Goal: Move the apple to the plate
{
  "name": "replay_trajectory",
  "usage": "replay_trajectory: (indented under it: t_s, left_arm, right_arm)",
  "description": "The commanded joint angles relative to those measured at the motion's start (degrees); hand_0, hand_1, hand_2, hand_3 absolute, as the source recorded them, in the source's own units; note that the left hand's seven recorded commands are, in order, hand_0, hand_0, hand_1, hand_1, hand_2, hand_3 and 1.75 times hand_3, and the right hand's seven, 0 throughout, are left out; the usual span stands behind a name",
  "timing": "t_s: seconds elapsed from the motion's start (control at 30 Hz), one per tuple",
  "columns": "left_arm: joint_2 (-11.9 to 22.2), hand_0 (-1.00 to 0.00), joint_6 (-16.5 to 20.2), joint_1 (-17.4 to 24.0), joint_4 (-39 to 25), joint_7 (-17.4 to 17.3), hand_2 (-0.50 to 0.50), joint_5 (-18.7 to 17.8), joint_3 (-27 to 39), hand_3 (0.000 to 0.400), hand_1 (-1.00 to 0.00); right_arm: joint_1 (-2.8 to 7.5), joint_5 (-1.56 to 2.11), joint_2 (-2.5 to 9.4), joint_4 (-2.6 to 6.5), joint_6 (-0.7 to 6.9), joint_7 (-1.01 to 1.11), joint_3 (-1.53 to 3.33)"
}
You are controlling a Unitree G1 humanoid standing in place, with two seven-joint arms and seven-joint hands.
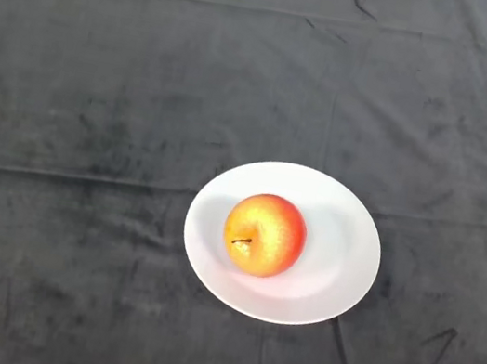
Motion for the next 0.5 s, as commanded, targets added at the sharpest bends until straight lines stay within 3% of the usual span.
replay_trajectory:
  t_s: [0.03,0.5]
  left_arm:
    - [3.6,0.00,-0.8,-0.5,0.9,0.7,0.00,-0.7,2.3,0.000,0.00]
    - [3.7,0.00,-1.1,-0.4,1.0,0.2,0.00,-1.1,2.4,0.000,0.00]
  right_arm:
    - [-2.73,0.21,-1.06,-2.06,-0.22,0.85,0.64]
    - [-2.72,0.21,-1.06,-2.06,-0.22,0.85,0.64]
